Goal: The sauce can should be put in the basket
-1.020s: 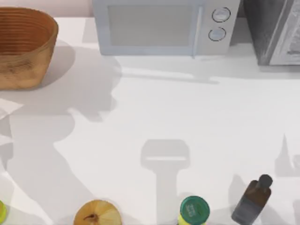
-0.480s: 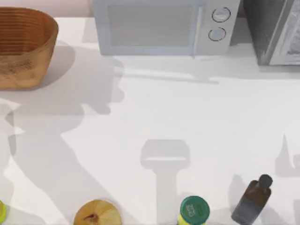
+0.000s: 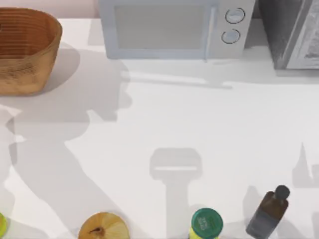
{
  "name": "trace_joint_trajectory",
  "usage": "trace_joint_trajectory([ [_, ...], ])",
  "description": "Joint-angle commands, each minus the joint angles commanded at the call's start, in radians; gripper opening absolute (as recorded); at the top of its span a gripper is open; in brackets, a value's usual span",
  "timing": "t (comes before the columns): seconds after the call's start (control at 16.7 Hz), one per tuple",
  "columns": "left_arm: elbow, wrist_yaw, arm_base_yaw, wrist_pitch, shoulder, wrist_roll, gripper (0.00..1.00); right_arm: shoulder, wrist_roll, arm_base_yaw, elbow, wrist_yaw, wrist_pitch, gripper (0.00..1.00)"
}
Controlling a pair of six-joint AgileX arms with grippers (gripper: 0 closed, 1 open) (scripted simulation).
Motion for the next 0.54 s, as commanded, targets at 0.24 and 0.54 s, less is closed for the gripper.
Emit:
trace_joint_trajectory([
  [0.24, 0.000, 0.000, 0.000, 0.000, 0.000, 0.000, 1.00, 0.000, 0.000, 0.000, 0.000, 0.000, 0.000, 1.00],
  [0.54, 0.000, 0.000, 0.000, 0.000, 0.000, 0.000, 1.00, 0.000, 0.000, 0.000, 0.000, 0.000, 0.000, 1.00],
])
